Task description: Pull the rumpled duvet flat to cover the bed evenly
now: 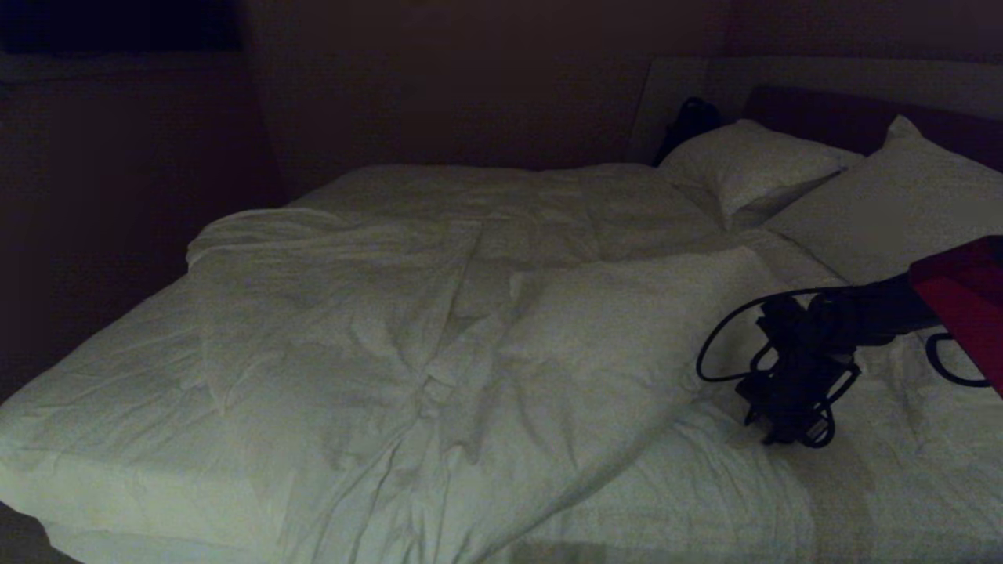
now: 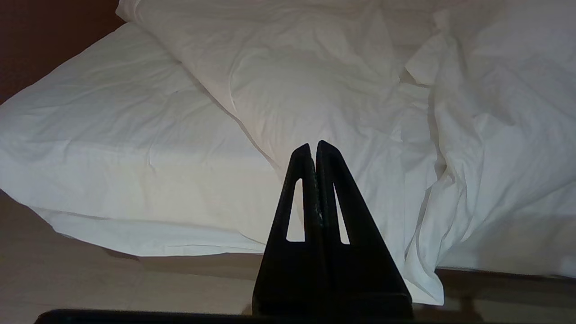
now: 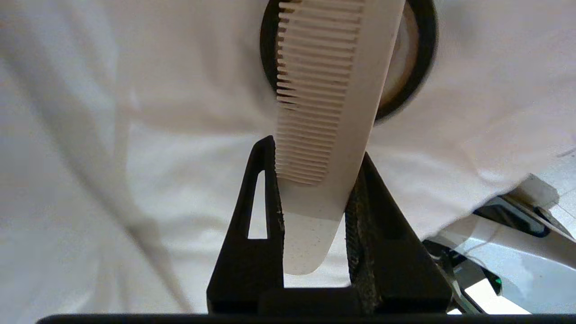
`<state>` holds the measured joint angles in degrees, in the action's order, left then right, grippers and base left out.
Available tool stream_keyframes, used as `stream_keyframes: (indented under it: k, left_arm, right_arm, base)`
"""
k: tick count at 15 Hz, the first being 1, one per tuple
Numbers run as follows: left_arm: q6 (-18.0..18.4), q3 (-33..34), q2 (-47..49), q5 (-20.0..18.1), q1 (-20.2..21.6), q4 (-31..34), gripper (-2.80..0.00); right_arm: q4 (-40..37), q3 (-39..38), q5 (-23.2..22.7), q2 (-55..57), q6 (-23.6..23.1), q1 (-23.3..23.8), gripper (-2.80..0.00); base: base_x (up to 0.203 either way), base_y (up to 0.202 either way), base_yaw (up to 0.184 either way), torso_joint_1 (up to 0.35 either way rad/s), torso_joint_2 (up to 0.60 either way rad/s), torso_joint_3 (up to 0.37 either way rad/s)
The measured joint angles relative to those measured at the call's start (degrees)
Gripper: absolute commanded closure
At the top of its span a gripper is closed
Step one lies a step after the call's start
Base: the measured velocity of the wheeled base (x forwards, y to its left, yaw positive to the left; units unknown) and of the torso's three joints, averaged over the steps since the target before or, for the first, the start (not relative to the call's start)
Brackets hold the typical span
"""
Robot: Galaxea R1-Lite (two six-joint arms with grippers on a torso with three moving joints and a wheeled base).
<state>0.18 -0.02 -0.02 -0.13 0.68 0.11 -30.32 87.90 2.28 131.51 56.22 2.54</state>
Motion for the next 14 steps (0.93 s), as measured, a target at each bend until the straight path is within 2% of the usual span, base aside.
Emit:
stream_keyframes:
  k: [9,14]
  left_arm:
    - [0.0,0.0,0.0,0.0,0.0,0.0,0.0]
    - [0.0,0.0,0.0,0.0,0.0,0.0,0.0]
  right_arm:
    - [0.1,-5.6,-0.1,-8.8,-0.4,0.0,0.0]
    - [0.2,-12.9,0.0,-15.2,-0.9,1.8,0.0]
  base:
    - [0.0,0.0,0.0,0.0,0.0,0.0]
    - [0.0,0.0,0.0,0.0,0.0,0.0]
